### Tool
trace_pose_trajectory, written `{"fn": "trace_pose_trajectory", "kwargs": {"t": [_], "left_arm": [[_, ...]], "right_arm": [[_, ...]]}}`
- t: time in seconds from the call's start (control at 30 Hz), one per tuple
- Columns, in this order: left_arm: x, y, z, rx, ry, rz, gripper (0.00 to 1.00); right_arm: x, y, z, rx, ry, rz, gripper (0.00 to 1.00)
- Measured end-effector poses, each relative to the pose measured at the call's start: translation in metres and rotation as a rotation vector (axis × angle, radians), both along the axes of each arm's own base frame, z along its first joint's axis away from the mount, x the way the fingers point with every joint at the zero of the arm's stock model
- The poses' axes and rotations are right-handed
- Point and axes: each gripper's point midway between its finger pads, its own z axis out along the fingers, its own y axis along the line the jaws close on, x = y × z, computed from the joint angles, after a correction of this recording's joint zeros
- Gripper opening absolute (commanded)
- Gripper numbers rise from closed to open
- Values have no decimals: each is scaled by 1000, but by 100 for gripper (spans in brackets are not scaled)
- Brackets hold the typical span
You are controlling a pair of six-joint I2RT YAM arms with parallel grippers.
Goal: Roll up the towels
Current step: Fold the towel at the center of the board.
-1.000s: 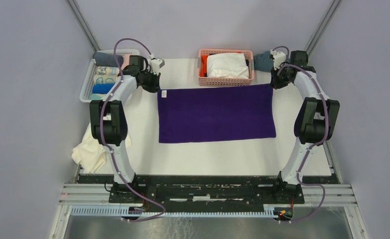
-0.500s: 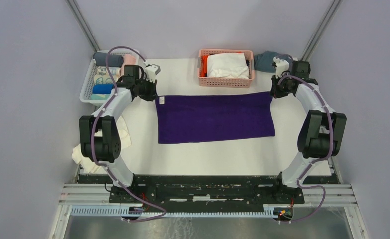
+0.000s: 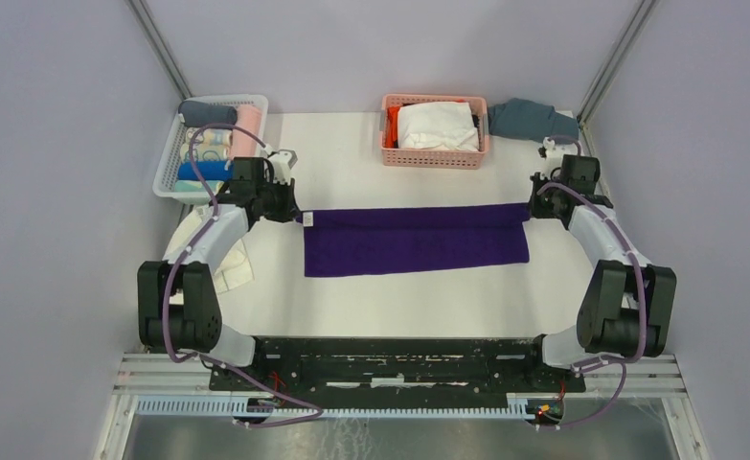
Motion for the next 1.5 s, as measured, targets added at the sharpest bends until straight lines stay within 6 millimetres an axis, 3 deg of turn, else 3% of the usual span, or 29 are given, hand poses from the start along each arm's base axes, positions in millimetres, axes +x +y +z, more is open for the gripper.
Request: {"fn": "trace_pose_trajectory", "kwargs": {"t": [0.13,0.43,0.77,1.13,1.33,1.5], "left_arm": [[-10,-1,3,-33,0,46,3],[-30,-4,0,-91,40,133,3],[-58,-6,-21,-141,135,206,3],[-80,-8,-42,-167,237,260,3],[-80,-9,-41,-183,244,280,3],[-82,-8,-32,-188,223,282,3]], "right_arm": [[-14,-4,-7,13,16,-81,2],[-23,-4,0,66,6,-196,3],[-54,-1,-37,123,114,-308,4],[-65,-2,-61,137,217,-382,5],[-66,-3,-57,133,213,-384,5],[-64,-4,-39,134,165,-386,5]]}}
